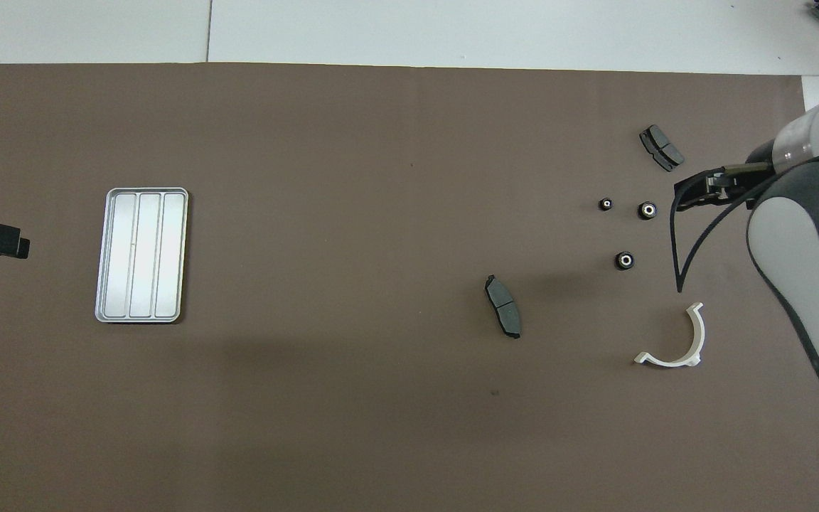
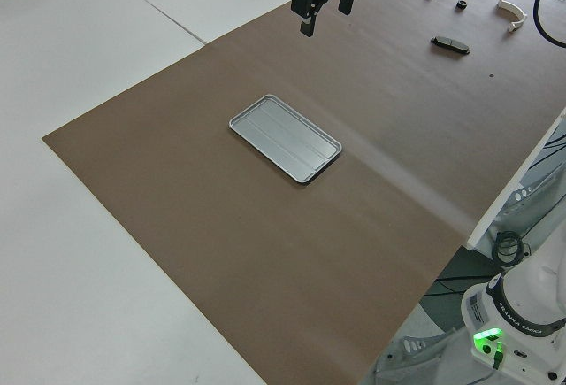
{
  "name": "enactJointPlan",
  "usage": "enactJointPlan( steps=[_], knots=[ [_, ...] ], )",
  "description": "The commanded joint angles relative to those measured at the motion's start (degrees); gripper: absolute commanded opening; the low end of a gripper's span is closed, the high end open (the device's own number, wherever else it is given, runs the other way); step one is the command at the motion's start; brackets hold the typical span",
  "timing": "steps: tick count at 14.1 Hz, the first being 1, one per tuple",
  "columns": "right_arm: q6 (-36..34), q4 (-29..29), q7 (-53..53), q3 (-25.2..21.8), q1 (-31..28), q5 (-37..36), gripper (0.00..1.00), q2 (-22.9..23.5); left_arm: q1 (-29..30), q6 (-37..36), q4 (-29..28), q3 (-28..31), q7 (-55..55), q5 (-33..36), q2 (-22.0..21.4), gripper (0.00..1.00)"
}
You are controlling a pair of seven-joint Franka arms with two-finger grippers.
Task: Pick bearing gear from pile to tray
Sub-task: 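Reach down and grasp a black bearing gear with the right gripper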
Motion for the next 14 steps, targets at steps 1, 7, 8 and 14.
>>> enactJointPlan(
  steps=[1, 7, 8, 14],
  knots=[
    [5.43, 0.32, -1.88, 0.26, -0.26, 1.53, 1.00, 4.77, -0.24, -0.10, -1.31, 0.05, 0.44, 1.34, -1.42, 1.00],
    [23.25, -9.94, -3.55, 0.44, 0.62, 1.53, 1.00, 8.39, -0.24, -0.10, -1.31, 0.05, 0.44, 1.34, -1.42, 1.00],
    [25.38, -11.45, -3.55, 0.44, 0.80, 1.53, 1.00, 8.56, -0.24, -0.10, -1.31, 0.05, 0.44, 1.34, -1.42, 1.00],
    [29.43, -11.90, -4.43, 0.44, 0.98, 1.62, 1.00, 12.69, -0.24, -0.10, -1.31, 0.05, 0.44, 1.34, -1.42, 1.00]
  ],
)
